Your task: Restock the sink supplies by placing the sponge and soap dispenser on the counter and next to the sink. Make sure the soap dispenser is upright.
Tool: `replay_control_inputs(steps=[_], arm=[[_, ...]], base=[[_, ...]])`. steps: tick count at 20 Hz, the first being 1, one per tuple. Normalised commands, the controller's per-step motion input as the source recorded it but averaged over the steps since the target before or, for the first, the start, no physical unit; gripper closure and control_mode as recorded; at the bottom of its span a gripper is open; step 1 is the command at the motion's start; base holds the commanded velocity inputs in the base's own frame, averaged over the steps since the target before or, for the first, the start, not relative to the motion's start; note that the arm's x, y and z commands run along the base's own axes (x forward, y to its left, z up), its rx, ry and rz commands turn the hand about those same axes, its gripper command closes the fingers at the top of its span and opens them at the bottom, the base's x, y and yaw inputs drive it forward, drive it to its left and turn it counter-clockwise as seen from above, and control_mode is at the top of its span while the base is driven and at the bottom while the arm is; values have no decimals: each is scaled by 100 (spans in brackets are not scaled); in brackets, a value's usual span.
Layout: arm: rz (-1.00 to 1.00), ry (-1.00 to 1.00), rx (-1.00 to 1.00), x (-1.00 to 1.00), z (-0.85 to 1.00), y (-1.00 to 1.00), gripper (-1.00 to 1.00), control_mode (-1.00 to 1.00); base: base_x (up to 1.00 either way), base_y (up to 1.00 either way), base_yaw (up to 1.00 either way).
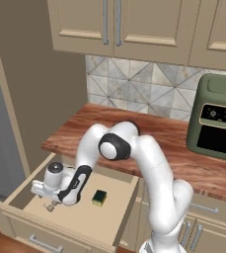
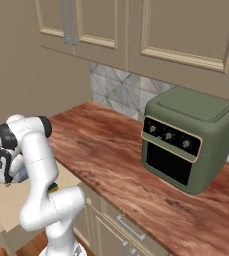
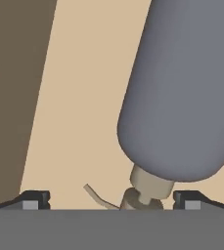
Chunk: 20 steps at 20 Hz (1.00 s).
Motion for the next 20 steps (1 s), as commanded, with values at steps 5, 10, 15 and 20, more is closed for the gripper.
replay_control_inputs(steps=[5,10,15,20], arm=[[0,-11,0,20,-5,10,-100,-100],[0,-7,0,1,-3,9,-100,-100],[-1,-3,0,0,0,-7,-100,-100],[-9,0,0,0,0,-18,-100,-100]], base=[[0,0,0],[0,0,0],[0,0,0],[0,0,0]])
